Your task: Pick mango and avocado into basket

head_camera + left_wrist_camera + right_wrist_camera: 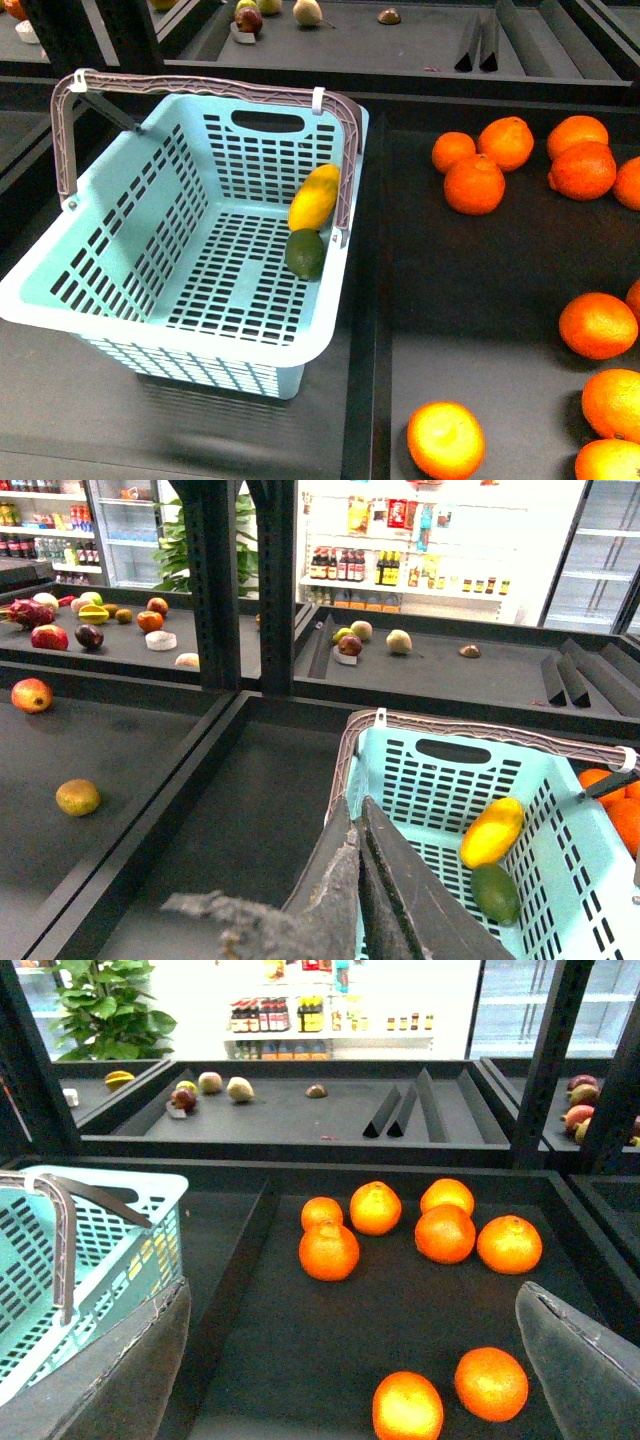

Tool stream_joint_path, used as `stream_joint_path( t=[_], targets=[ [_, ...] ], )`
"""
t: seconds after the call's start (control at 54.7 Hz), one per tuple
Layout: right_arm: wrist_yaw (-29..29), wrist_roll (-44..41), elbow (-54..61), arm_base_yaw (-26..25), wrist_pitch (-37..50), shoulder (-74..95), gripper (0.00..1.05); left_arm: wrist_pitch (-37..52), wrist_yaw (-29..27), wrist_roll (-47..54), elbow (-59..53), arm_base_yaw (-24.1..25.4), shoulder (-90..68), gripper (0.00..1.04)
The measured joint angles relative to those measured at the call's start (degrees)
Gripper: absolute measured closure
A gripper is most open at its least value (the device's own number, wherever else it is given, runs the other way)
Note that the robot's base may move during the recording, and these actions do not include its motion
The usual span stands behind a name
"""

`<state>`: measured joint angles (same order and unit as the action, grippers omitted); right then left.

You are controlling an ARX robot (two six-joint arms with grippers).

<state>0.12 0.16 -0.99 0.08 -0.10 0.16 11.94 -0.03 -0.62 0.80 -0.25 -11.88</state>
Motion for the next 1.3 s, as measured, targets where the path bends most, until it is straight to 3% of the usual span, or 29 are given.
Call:
stream_joint_path(
  t=[0.128,0.238,0.457,0.878,1.299],
  targets=[
    [0.0,0.0,0.0,0.0,0.0,0.0,0.09,-2.1,0.0,0.0,0.0,0.0,2.1,1.03],
    [0.0,0.0,0.0,0.0,0.0,0.0,0.09,-11.3,0.0,0.0,0.0,0.0,10.1,1.03],
    [0.0,0.0,0.0,0.0,0.0,0.0,0.09,-11.8,0.0,0.0,0.0,0.0,11.5,1.03],
    [0.0,0.0,0.0,0.0,0.0,0.0,0.09,-11.8,0.0,0.0,0.0,0.0,11.5,0.10],
    [0.0,0.0,0.0,0.0,0.0,0.0,0.09,-11.8,0.0,0.1,0.0,0.0,11.5,0.09]
  ],
)
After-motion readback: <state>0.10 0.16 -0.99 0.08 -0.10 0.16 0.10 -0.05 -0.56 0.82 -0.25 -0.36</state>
